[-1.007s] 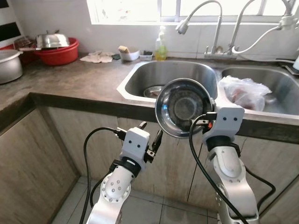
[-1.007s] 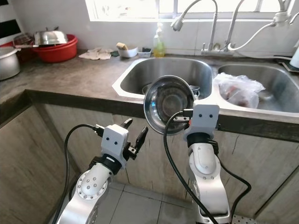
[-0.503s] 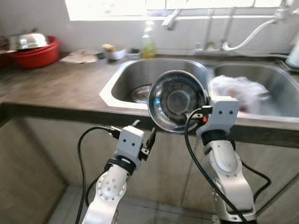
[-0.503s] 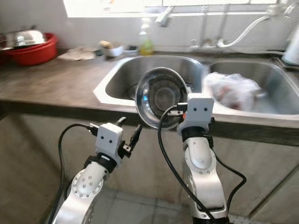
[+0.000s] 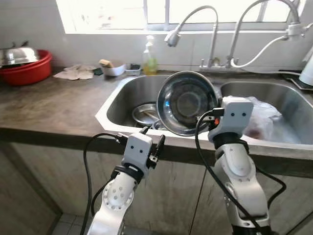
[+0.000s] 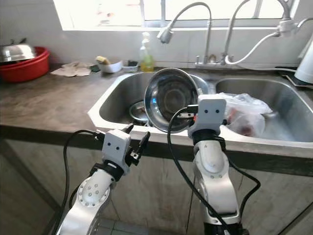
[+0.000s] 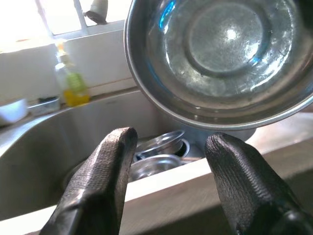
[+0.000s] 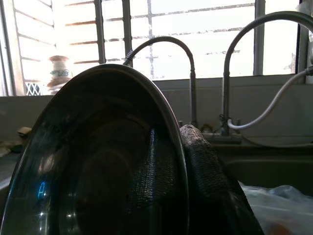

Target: Kitchen organization

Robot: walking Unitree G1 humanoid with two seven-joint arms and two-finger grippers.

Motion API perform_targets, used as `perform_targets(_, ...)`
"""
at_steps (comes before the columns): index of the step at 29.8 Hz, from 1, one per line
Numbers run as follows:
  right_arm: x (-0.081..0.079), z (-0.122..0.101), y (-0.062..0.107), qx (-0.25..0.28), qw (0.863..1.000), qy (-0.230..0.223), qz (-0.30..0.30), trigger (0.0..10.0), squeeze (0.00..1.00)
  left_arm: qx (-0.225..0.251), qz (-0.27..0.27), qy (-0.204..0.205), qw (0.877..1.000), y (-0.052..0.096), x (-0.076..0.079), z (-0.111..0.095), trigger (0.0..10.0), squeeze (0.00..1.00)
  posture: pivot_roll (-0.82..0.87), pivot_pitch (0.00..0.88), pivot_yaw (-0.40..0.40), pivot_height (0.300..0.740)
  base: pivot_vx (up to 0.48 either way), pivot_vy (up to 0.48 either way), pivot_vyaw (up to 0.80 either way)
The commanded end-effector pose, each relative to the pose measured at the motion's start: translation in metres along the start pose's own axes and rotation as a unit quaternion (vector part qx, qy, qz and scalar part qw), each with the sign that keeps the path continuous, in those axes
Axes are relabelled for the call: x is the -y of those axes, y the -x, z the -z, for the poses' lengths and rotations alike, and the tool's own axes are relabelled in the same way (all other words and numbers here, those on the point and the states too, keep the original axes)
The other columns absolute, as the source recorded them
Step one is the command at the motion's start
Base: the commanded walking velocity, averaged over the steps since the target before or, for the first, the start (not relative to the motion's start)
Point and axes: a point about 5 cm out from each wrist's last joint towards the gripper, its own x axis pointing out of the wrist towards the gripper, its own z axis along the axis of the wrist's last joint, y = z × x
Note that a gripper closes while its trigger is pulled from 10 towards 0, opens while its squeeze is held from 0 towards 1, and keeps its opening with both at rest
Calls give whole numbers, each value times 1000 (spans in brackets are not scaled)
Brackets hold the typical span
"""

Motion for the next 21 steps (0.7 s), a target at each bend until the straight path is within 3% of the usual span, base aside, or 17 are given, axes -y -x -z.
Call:
perform_targets(1, -3, -3, -2, 6, 1000, 1, -9, 10000, 0, 5, 5, -2, 1000, -1, 2, -2, 10000, 0, 10, 0, -4, 740, 398, 0, 800)
perform_targets(5, -5, -2, -3, 3, 1000, 3, -13, 10000, 0, 5, 5, -2, 1000, 0, 2, -2, 10000, 0, 10, 0, -4, 740, 398, 0, 800)
perform_targets(12, 0, 5, -8, -27, 999, 19, -17, 10000, 0, 6, 6, -1, 1000, 0, 3, -2, 10000, 0, 7, 0, -8, 740, 400, 0, 0)
perform_targets(13, 3, 13, -10, -58, 996, 65, -17, 10000, 0, 6, 7, -1, 1000, -1, 3, -2, 10000, 0, 4, 0, -5, 740, 398, 0, 0)
perform_targets(15, 4, 16, -12, -66, 995, 73, -19, 10000, 0, 7, 6, -1, 1000, -2, 3, -2, 10000, 0, 3, 0, -6, 740, 388, 0, 0)
perform_targets(21, 8, 21, -24, -92, 993, 64, -31, 10000, 0, 2, 5, 2, 1000, -3, 3, -1, 10000, 0, 5, 0, -9, 740, 109, 0, 0)
